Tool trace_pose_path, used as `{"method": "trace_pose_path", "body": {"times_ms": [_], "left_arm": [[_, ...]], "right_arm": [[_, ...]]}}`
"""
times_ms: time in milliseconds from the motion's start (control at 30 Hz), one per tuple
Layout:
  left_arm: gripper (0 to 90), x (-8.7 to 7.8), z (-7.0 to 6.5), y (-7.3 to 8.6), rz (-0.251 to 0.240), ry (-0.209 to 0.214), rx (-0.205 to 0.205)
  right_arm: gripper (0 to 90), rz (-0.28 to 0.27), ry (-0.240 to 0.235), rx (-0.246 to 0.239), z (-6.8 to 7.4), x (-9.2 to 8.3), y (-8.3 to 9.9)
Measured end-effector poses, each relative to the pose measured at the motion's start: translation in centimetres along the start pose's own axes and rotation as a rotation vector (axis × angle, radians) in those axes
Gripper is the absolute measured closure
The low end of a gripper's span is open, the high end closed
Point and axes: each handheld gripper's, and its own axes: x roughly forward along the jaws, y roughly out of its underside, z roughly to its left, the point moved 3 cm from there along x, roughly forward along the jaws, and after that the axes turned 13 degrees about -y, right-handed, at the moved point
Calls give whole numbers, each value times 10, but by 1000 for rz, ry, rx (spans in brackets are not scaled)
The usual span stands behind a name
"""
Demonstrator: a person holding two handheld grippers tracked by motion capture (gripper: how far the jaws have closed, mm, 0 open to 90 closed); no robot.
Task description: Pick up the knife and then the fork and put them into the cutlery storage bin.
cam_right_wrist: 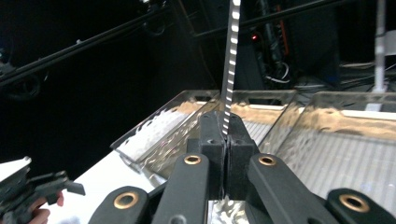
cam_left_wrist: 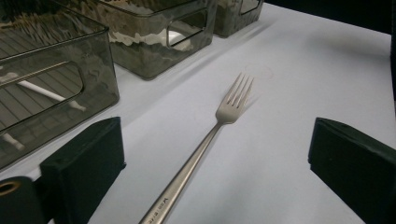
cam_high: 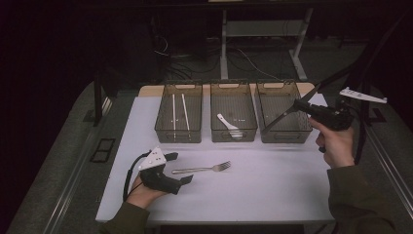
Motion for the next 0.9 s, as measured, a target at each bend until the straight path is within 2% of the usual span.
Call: {"method": "trace_pose_path", "body": {"times_ms": [267, 367, 600, 900], "left_arm": [[0, 2, 0, 0, 15, 13, -7], [0, 3, 0, 1, 16, 14, -9], [0, 3, 0, 1, 18, 19, -4], [0, 3, 0, 0, 18, 25, -2]], "right_arm": [[882, -29, 68, 1, -17, -13, -17], [881, -15, 93, -3, -24, -13, -19], [881, 25, 123, 29, -43, -3, -8], [881, 69, 136, 59, -55, 14, 6]]}}
